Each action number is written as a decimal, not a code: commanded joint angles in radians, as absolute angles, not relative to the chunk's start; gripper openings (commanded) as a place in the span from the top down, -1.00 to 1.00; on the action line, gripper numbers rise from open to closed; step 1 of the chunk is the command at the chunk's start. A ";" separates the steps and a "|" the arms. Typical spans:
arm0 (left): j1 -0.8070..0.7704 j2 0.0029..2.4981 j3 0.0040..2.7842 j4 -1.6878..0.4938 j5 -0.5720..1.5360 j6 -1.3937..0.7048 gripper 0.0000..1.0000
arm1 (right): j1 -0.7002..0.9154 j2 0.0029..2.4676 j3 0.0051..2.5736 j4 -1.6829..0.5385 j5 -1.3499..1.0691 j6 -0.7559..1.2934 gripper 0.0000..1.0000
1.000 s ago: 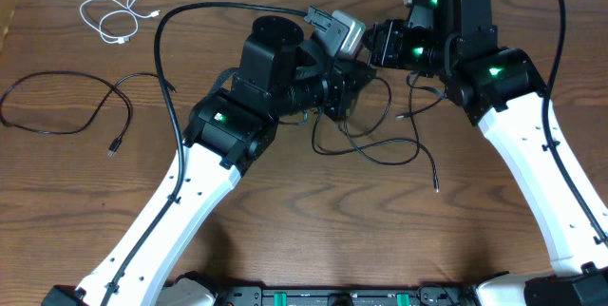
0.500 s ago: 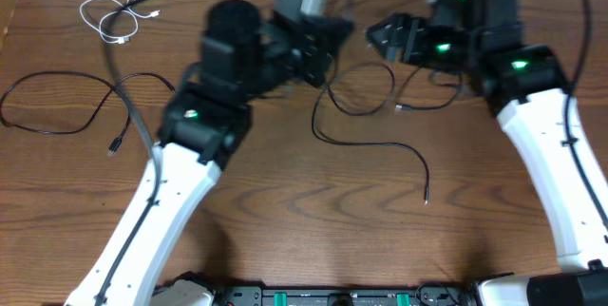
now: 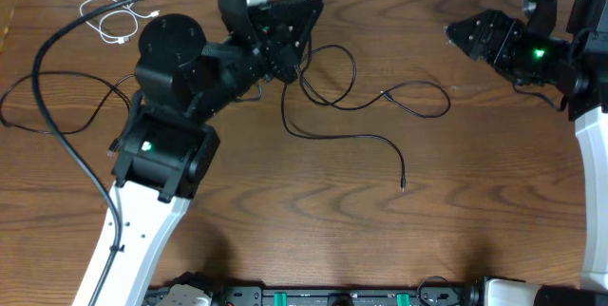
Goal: Untangle cables
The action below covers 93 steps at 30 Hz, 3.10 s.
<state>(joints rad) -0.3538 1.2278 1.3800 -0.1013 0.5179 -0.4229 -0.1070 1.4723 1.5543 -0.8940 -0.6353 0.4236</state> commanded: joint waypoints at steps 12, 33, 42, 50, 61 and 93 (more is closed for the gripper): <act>-0.219 1.095 1.403 -0.603 -0.048 -0.627 0.85 | -0.110 1.464 1.557 -0.910 -0.548 0.361 -0.87; 0.411 1.176 1.403 -1.013 -0.054 -0.621 0.85 | -0.110 1.464 1.557 -0.926 -0.502 0.361 -0.93; 0.598 1.362 1.403 -1.005 -0.121 -0.622 0.85 | -0.110 1.464 1.557 -0.928 -0.502 0.361 -0.95; 0.749 1.487 1.403 -0.895 -0.125 -0.622 0.85 | -0.110 1.464 1.557 -0.928 -0.477 0.361 -0.99; 0.876 1.580 1.403 -0.680 -0.369 -0.521 0.85 | -0.110 1.464 1.557 -0.926 -0.420 0.361 -0.99; 0.963 1.855 1.403 -0.187 -0.383 -0.098 0.85 | -0.105 1.464 1.557 -0.925 -0.417 0.396 -0.99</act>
